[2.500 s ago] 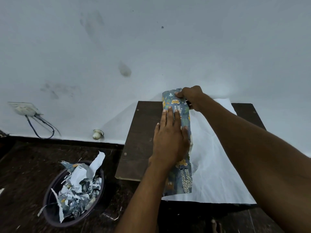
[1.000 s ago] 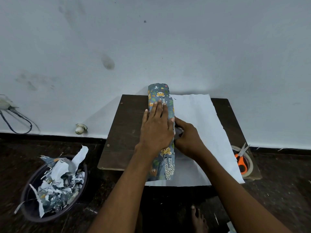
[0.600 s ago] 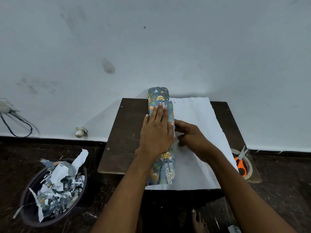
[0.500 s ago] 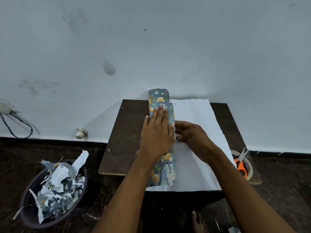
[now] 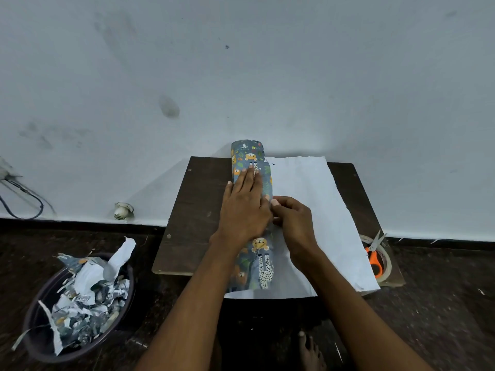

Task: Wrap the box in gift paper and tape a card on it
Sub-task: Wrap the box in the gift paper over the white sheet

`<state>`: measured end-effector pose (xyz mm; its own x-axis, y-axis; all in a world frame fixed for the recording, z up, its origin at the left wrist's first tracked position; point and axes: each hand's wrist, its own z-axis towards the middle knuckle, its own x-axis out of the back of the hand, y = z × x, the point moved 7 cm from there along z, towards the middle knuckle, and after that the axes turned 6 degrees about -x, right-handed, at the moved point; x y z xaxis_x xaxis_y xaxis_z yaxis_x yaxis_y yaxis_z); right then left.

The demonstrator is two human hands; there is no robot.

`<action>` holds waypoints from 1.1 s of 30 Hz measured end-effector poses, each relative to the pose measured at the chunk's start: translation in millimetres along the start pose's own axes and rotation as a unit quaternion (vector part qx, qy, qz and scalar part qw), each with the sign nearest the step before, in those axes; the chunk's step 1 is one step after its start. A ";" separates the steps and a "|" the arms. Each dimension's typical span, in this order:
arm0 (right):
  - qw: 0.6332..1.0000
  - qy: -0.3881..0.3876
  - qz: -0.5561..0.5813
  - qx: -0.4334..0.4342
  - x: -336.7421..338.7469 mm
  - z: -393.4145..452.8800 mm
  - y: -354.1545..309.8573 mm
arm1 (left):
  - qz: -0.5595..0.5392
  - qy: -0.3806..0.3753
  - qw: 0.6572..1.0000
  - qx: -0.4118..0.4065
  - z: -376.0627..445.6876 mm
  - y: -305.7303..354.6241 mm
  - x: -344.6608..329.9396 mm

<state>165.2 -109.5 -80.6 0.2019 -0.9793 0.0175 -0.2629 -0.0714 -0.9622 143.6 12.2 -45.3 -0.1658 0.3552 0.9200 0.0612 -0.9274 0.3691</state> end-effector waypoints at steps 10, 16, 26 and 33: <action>0.994 -0.057 -0.048 0.086 -3.3 -14.9 -20.3 | 0.083 0.011 0.996 -0.023 -2.6 7.1 -2.0; 0.990 -0.094 -0.093 0.055 -0.6 -15.8 -21.8 | 0.085 0.041 0.995 -0.037 -4.9 6.8 -2.2; 0.918 0.208 -0.319 0.114 113.0 -64.3 -59.4 | 0.075 0.056 0.995 -0.039 -2.3 3.0 -1.9; 0.885 0.251 -0.392 -0.018 167.8 -71.7 -32.7 | 0.076 0.065 0.994 -0.043 -3.0 4.8 -1.4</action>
<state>140.0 -285.1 -26.8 -0.1062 -0.5864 0.8030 -0.2588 -0.7634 -0.5918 141.2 6.9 -45.3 -0.2867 0.1978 0.9374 0.0117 -0.9777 0.2099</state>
